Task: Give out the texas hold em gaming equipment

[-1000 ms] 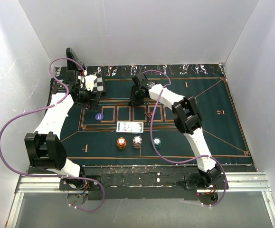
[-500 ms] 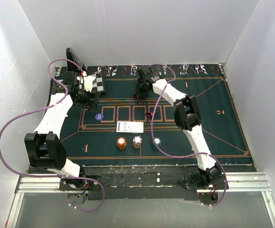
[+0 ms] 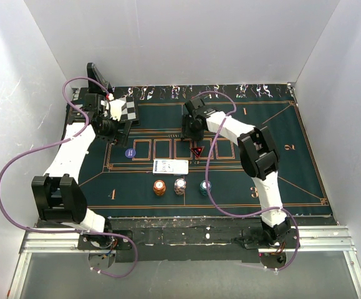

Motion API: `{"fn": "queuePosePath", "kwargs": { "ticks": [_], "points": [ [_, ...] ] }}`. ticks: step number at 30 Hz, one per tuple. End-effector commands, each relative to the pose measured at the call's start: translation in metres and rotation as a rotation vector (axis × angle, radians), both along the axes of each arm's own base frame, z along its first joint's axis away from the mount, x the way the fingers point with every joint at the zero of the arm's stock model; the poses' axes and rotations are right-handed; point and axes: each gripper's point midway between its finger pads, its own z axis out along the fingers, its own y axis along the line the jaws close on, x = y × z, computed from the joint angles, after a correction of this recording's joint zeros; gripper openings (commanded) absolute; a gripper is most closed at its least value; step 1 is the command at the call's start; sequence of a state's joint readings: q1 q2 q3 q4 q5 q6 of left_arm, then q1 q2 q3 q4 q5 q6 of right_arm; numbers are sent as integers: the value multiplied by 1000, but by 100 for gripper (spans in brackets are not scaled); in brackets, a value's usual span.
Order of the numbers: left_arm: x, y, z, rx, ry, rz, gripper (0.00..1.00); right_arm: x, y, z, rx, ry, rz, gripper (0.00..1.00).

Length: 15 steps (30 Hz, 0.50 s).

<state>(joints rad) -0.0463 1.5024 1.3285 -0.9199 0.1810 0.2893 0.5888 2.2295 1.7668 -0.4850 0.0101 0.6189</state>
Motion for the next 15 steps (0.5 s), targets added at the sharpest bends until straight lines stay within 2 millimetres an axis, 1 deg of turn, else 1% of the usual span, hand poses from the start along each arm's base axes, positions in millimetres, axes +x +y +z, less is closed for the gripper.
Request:
{"fn": "queuePosePath", "kwargs": {
  "ticks": [1,4,6,8,11,15],
  "points": [
    [-6,-2,27,-29,-67,7,98,-20,7,17,-89,-106,137,59],
    [-9,-2,33,-33,-77,10,98,-29,-1,6,-164,-107,163,60],
    [-11,-2,35,-35,-81,12,98,-30,-9,0,-205,-100,166,59],
    [-14,-2,37,-36,-82,13,98,-30,-16,-4,-246,-92,169,57],
    [-16,-2,40,-37,-86,17,98,-36,-33,-9,-332,-68,167,52],
    [-18,-2,45,-39,-97,19,98,-44,-52,-13,-391,-68,151,49]
  ]
}}
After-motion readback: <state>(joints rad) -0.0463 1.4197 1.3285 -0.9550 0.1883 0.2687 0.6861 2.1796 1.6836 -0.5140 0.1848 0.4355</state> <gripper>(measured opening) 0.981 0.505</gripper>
